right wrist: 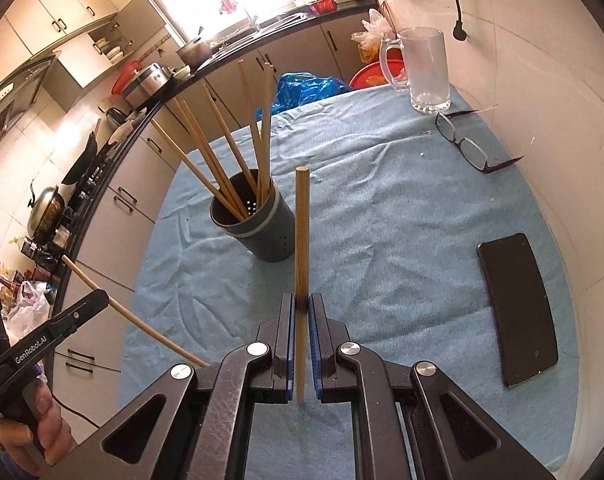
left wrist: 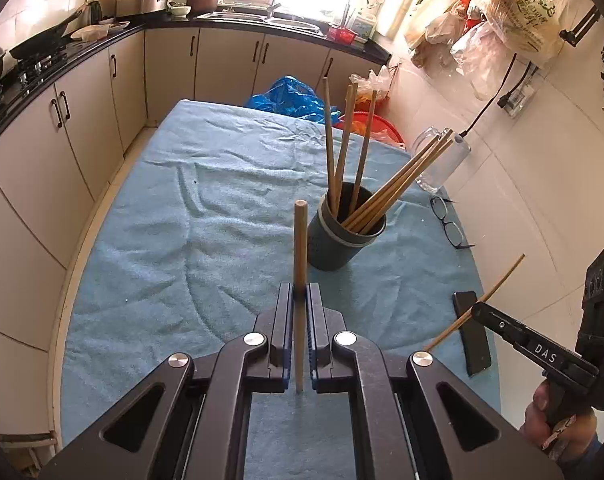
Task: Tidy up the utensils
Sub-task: 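Lift both chopsticks upright and carry them over the black cup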
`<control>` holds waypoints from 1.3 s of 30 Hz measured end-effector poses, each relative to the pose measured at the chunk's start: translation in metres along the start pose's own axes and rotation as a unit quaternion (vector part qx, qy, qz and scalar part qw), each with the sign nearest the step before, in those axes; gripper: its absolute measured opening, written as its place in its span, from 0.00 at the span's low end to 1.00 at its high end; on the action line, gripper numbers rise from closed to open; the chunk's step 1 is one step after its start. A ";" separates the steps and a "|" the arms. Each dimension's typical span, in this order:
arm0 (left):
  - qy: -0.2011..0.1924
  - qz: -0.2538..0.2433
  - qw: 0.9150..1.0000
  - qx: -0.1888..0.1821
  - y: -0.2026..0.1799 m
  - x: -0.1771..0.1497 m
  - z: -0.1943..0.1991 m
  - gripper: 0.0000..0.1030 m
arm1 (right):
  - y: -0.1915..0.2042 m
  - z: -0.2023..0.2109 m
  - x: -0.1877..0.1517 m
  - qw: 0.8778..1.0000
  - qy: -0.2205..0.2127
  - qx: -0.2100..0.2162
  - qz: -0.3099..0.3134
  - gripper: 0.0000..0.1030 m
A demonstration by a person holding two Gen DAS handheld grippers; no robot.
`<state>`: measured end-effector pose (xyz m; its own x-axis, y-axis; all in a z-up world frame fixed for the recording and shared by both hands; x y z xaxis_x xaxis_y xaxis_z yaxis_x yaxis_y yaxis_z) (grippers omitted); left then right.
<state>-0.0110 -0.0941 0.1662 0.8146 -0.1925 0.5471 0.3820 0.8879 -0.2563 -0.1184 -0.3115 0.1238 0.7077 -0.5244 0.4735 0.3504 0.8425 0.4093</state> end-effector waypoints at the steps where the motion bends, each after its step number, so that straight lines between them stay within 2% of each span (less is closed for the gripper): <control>1: -0.001 0.000 1.000 -0.001 -0.001 0.001 0.001 0.06 | -0.001 0.001 0.001 1.000 -0.001 0.000 0.000 0.07; 27: -0.028 -0.006 1.000 -0.010 -0.008 0.025 0.014 0.06 | -0.002 0.029 0.022 0.999 -0.037 0.007 -0.006 0.07; 39: -0.066 -0.017 0.997 -0.023 -0.018 0.062 0.039 0.06 | 0.003 0.050 0.044 0.998 -0.064 0.010 -0.004 0.07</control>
<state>0.0158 -0.1056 0.2359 0.7378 -0.1622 0.6553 0.4301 0.8611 -0.2711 -0.1167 -0.3381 0.1853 0.6205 -0.5435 0.5653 0.3430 0.8364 0.4276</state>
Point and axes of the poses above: each gripper's, at about its wrist camera, not at the fingertips, and z roughly against the way its jaws point, y to its left, x to its top, the point moved 1 cm from there along -z, roughly the way its jaws point, and after that the axes turned 1 degree about y, right-handed, at the moved point
